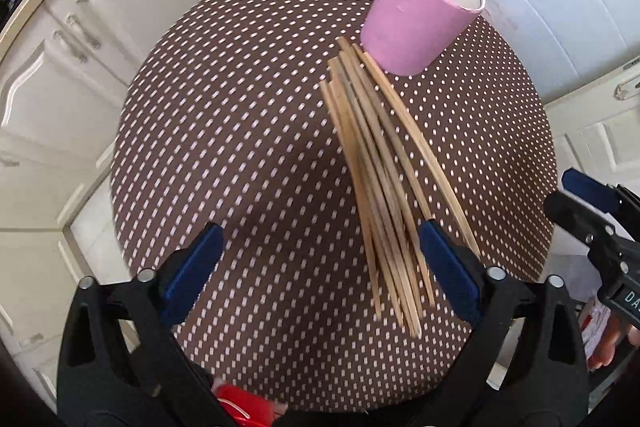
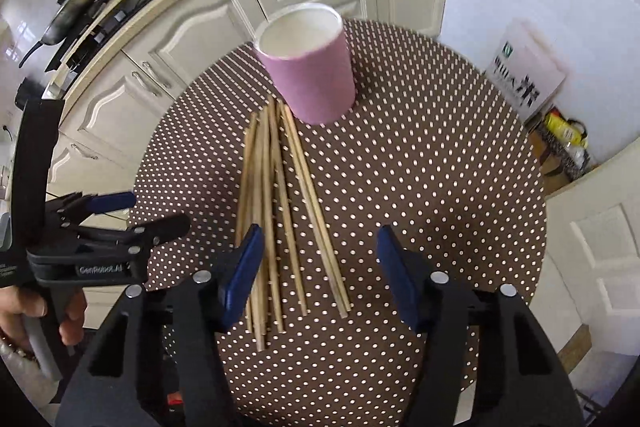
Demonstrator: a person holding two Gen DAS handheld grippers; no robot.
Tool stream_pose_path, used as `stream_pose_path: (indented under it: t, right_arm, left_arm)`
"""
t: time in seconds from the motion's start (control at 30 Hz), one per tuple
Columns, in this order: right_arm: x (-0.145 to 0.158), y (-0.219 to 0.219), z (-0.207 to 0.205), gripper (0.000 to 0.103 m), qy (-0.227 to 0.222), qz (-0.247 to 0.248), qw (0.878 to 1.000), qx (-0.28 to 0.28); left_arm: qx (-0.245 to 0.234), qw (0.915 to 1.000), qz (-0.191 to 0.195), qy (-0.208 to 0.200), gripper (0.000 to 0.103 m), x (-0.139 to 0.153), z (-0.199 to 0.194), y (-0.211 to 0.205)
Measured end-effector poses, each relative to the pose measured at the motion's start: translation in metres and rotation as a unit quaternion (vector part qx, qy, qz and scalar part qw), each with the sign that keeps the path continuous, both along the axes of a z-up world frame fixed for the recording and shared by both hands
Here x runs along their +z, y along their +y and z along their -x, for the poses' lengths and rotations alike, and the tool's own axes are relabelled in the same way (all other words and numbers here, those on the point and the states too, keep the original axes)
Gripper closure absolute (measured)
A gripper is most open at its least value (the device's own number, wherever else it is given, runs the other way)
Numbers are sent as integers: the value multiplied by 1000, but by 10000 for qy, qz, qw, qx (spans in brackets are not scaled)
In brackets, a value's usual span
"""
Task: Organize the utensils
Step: 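Lower the right gripper over the chopsticks and close on one chopstick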
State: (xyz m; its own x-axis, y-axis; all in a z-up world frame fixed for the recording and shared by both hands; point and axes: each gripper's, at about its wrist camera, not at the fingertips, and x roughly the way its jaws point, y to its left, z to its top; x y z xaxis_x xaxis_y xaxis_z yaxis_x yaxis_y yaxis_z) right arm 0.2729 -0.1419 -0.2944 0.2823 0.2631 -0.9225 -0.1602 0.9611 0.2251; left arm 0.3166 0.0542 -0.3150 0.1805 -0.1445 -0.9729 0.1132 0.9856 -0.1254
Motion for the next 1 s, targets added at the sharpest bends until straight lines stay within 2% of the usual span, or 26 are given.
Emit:
stream_pose_path:
  t: [0.17,0.3,0.33,0.4,0.47,0.6,0.73,0.87,0.97,1.0]
  right_arm:
    - [-15,-12,-14,50,300,-115,9995,37]
    - [-25,-18,-26,51,461,-196,9987,60]
    - [-27,-18,-28,52,488,-205,9986,90]
    - [-31,-18,-34,54,552,-239,9981,126]
    - [-36,-17,-41,61,621,-301,9974,197]
    - [-42,-7,-52,67,699,-327,9960,450]
    - [-49,4,-63,69,759,-321,9945,643]
    - [-56,15,-72,70,790,-243,9933,808]
    - [-60,23,-78,70,797,-158,9922,940]
    - [-61,25,-79,70,790,-149,9921,967]
  left_arm:
    - [-98,9997,-152,174,31,-21,-28,-8]
    - [-39,9992,-131,371,37,-36,-43,-8]
    - [-28,9990,-113,423,41,-38,-46,-9]
    - [-52,9988,-54,484,42,-42,-50,-12]
    - [-131,9986,-172,486,52,-45,-54,-15]
    - [-102,9972,-213,705,65,-55,-60,-11]
    - [-41,9954,-289,911,66,-71,-65,-3]
    - [24,9958,-208,895,65,-77,-66,0]
    - [185,9960,56,877,62,-63,-72,13]
    - [247,9959,189,847,56,-57,-78,21]
